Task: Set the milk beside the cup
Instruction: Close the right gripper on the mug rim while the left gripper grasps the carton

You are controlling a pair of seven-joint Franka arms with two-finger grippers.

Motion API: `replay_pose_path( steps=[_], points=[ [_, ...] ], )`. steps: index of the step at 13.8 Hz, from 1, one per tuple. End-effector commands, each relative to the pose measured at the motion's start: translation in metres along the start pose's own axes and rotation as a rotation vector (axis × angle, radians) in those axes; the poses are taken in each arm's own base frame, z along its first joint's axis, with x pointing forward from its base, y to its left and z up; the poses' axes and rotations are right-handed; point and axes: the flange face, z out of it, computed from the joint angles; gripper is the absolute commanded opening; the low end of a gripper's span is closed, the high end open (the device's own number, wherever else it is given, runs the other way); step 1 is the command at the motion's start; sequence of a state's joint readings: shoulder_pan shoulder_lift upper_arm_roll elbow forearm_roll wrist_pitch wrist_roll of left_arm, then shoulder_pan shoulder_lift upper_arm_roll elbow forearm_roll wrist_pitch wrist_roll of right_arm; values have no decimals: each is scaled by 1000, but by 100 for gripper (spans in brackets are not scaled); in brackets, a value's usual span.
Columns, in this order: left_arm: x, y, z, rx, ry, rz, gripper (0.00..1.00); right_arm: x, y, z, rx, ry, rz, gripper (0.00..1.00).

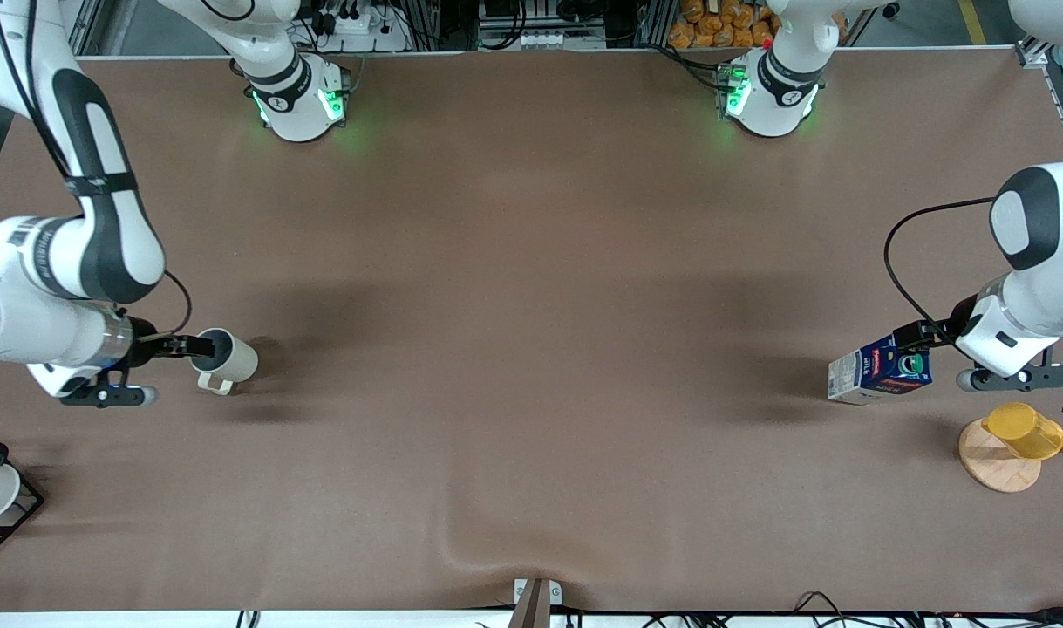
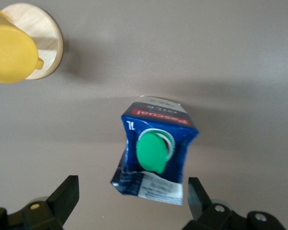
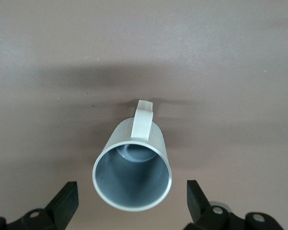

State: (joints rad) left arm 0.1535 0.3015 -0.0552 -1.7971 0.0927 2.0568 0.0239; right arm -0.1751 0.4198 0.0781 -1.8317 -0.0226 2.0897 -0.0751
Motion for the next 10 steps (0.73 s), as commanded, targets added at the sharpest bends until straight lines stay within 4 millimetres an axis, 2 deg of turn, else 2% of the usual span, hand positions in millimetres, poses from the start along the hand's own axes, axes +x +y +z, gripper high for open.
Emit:
replay_pose_path(
  steps=[1, 4, 9, 10],
  points=[
    [0, -3, 4, 5, 6, 12, 100, -13, -6, 13, -12, -14, -26, 100],
    [1, -1, 5, 5, 5, 12, 100, -17, -30, 26, -16, -39, -63, 100],
    [2, 4, 2, 4, 12, 19, 100, -13, -29, 52, -11, -60, -62, 100],
    [3, 5, 0, 4, 15, 20, 100, -12, -30, 52, -12, -60, -64, 58]
  ],
)
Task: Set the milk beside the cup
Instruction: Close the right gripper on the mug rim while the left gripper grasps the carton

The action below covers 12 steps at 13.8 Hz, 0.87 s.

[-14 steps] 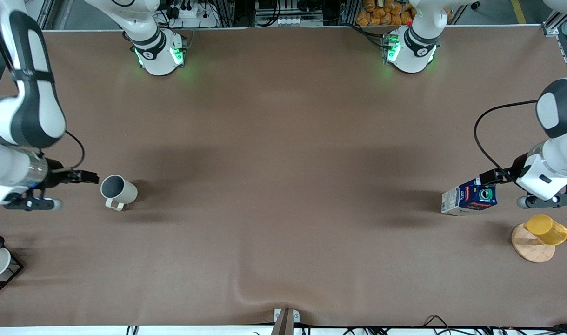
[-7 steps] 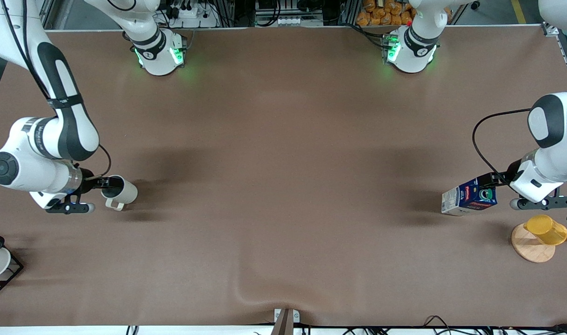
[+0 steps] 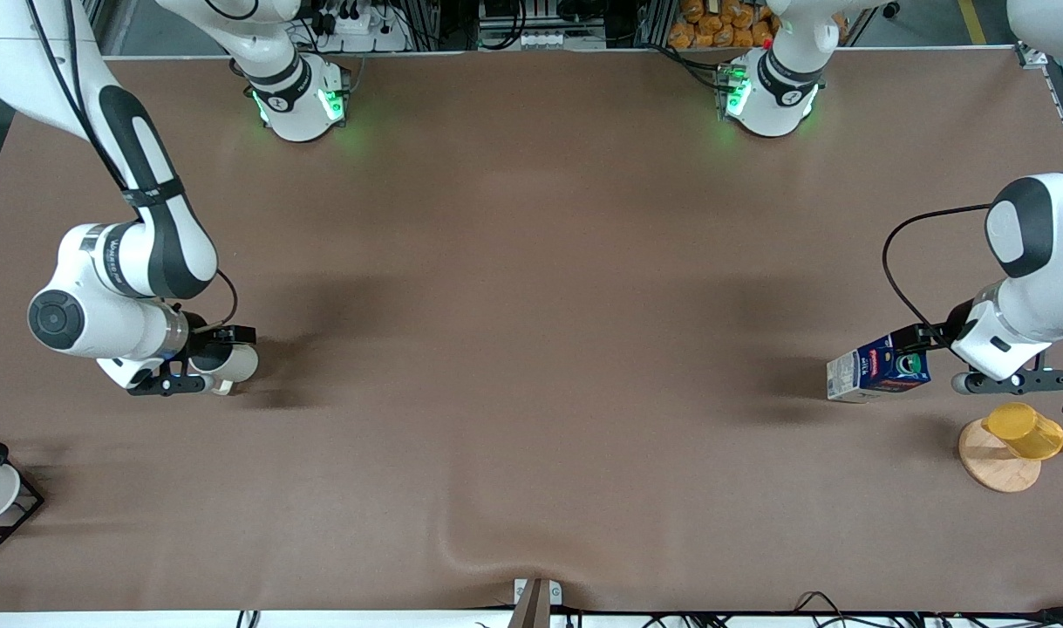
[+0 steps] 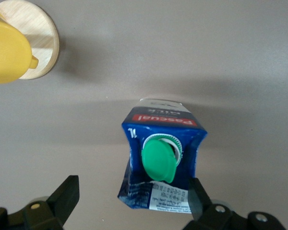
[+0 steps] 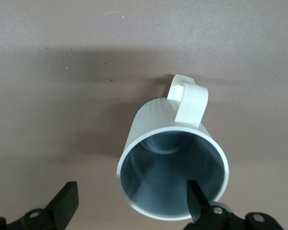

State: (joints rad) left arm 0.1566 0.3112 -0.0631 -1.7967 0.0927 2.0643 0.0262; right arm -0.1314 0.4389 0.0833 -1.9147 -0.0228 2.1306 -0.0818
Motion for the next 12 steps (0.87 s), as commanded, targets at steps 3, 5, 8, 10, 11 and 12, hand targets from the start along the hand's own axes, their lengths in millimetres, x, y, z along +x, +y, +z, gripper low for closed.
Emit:
replay_pose_path(
  steps=[3, 5, 8, 10, 11, 12],
  points=[
    [2, 4, -6, 9, 19, 17, 100, 0, 0, 8, -12, -12, -10, 0],
    [3, 4, -9, 9, 24, 19, 100, -1, 0, 10, -11, -20, -7, 0],
    [3, 7, -8, 8, 23, 19, 100, -7, -4, 7, -7, -66, -10, 0],
    [3, 10, -8, 6, 23, 19, 100, -10, -16, -13, -10, -82, -75, 0],
    [4, 14, -7, 6, 22, 23, 100, -6, -31, -23, -17, -79, -124, 0],
    [4, 15, -8, 6, 24, 23, 100, -2, -51, -30, -24, -80, -159, 0]
  ],
)
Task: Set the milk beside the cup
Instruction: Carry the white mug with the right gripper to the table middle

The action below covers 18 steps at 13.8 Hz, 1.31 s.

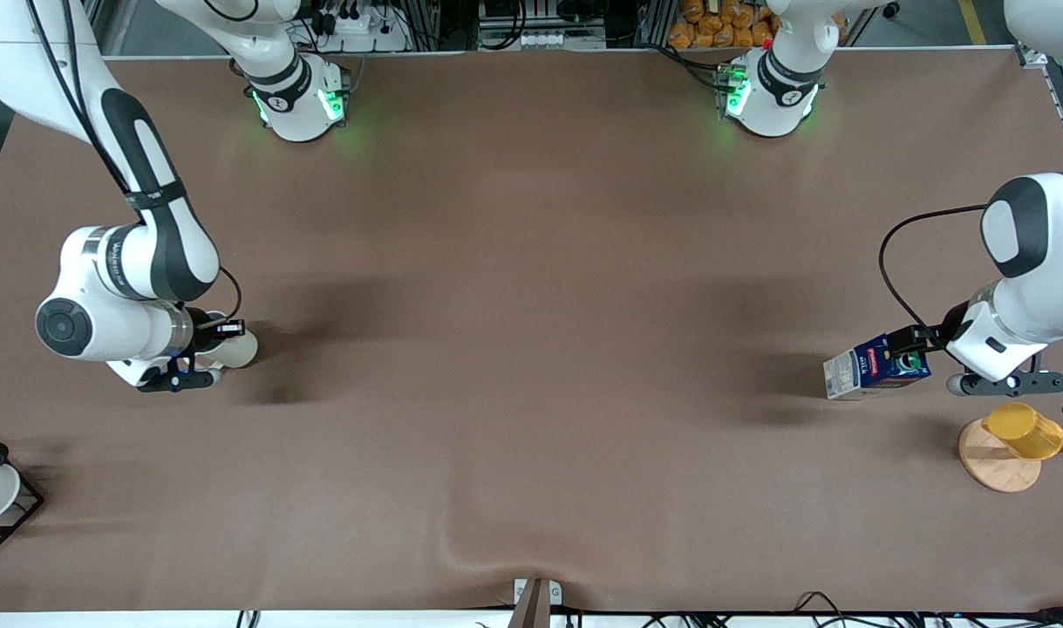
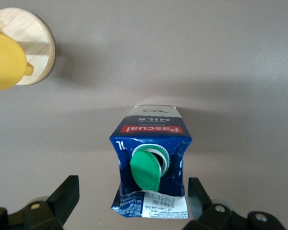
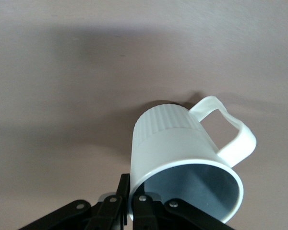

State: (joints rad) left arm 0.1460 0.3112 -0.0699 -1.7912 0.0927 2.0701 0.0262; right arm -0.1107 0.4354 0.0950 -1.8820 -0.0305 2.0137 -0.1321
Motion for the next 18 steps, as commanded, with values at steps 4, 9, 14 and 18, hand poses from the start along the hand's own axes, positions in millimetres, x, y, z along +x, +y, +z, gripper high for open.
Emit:
replay_pose_path(
  steps=[4, 9, 14, 18],
  points=[
    [3, 4, 6, 5, -4, 6, 100, 23, -155, -47, -68, 53, -255, 0],
    [3, -1, 18, 2, -23, 0, 100, 41, -343, -49, -109, 132, -443, 0],
    [3, -1, 24, 1, -32, -1, 100, 23, -486, -17, -128, 253, -643, 0],
    [3, -1, 24, 1, -32, -1, 80, 21, -550, 17, -86, 365, -663, 0]
  ],
)
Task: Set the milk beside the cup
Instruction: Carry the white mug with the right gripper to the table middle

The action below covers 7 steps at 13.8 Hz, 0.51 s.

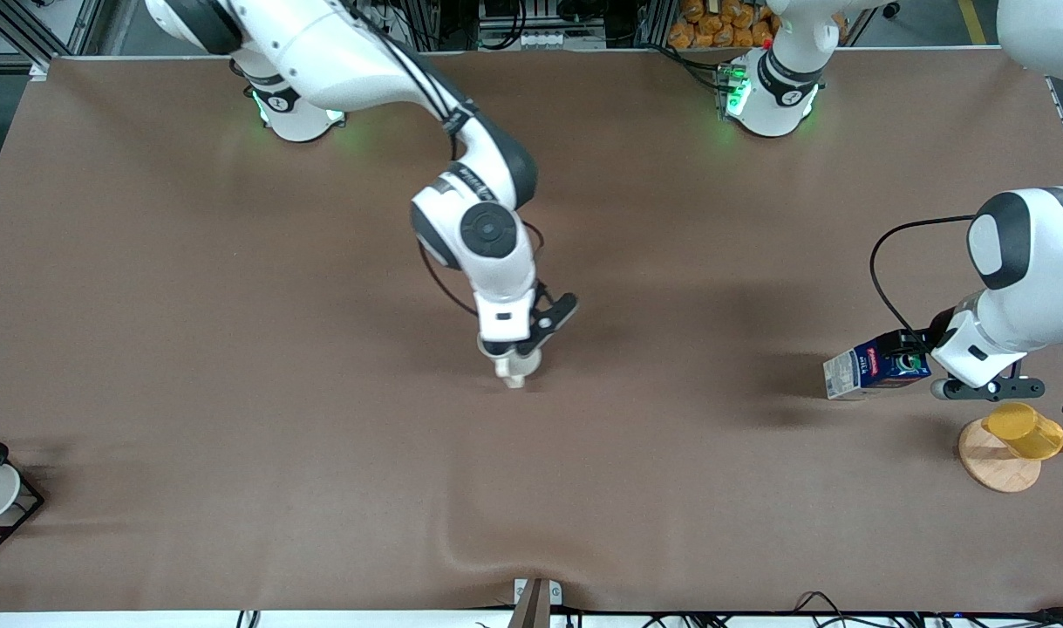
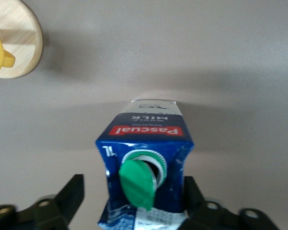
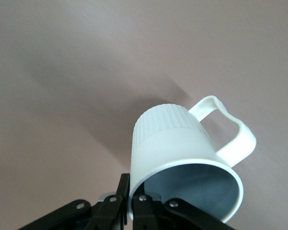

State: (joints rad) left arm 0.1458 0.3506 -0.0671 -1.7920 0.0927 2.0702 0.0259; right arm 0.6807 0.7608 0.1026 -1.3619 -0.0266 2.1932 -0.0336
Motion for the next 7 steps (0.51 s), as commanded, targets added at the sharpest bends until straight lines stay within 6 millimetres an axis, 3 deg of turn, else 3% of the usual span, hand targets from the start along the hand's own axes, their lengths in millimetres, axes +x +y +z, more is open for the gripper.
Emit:
replay_pose_path(
  steps=[1, 5, 6, 7],
  points=[
    [1, 0, -2, 6, 8, 1, 79, 24, -19, 16, -16, 44, 10, 0],
    [10, 1, -7, 6, 30, 4, 79, 26, -37, 22, -16, 45, -10, 0],
    [10, 1, -5, 6, 27, 2, 78, 26, -38, 23, -16, 45, -12, 38],
    [10, 1, -3, 5, 24, 2, 69, 26, -38, 22, -17, 51, -13, 99]
  ],
)
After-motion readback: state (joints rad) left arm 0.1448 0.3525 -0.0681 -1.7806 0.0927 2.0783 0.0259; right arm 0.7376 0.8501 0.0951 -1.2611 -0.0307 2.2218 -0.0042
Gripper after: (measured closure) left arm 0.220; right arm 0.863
